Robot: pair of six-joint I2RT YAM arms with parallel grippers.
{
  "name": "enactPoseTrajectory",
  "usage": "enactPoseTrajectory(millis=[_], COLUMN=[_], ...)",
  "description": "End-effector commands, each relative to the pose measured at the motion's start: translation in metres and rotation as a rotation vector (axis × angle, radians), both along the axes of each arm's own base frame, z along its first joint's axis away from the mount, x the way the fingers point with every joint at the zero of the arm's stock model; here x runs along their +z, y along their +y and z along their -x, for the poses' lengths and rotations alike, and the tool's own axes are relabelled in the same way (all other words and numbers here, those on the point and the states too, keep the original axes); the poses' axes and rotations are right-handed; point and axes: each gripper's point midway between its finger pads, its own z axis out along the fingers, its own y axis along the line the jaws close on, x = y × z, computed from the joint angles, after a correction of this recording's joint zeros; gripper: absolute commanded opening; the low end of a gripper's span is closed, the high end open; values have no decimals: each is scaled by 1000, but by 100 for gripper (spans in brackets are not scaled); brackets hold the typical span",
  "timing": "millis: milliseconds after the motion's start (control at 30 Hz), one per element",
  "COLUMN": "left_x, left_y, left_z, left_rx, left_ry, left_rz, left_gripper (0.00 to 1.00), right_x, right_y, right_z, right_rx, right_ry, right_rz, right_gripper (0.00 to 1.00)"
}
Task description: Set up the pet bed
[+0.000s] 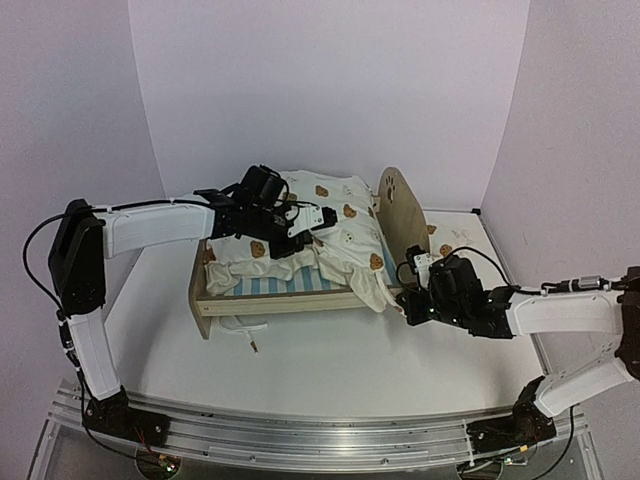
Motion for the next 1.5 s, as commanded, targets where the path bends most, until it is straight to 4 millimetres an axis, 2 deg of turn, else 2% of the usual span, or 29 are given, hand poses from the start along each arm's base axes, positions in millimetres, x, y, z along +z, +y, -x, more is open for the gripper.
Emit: enactPoseTrajectory(millis=[0,133,233,333,500,600,700,967,1133,1233,1333,1467], left_x=[61,69,74,73,71,69,67,66,66,66,64,62], left_y=[13,17,25,28,26,26,26,24,24,24,24,25], left_z=[0,-4,-14,-15,-10,-9,-10,-10,-11,-11,-12,-12], left_rx=[17,36,57,52,32,28,30,28,27,28,31,35], left_ry=[-32,-42,-58,-59,-43,-38,-34,-25,-25,-27,-20,-12], left_rz=[108,133,145,147,154,154,154,155,154,154,155,155], left_gripper=[0,0,0,0,0,0,0,0,0,0,0,0], right_x=[14,16,12,7,-19,-35,-45,-47,-57,-57,-47,-7], right_y=[17,31,25,22,32,35,36,35,37,34,34,39], right_z=[-8,5,9,6,15,24,21,-6,-9,-11,-14,-11], right_rx=[31,131,132,119,215,307,341,228,229,209,183,190], right_ry=[-10,33,33,31,69,71,57,-35,-26,-33,-50,-68], right_rz=[-35,-55,-27,-1,74,136,195,198,213,218,197,125], right_gripper=[18,24,25,26,39,41,39,28,26,16,1,0])
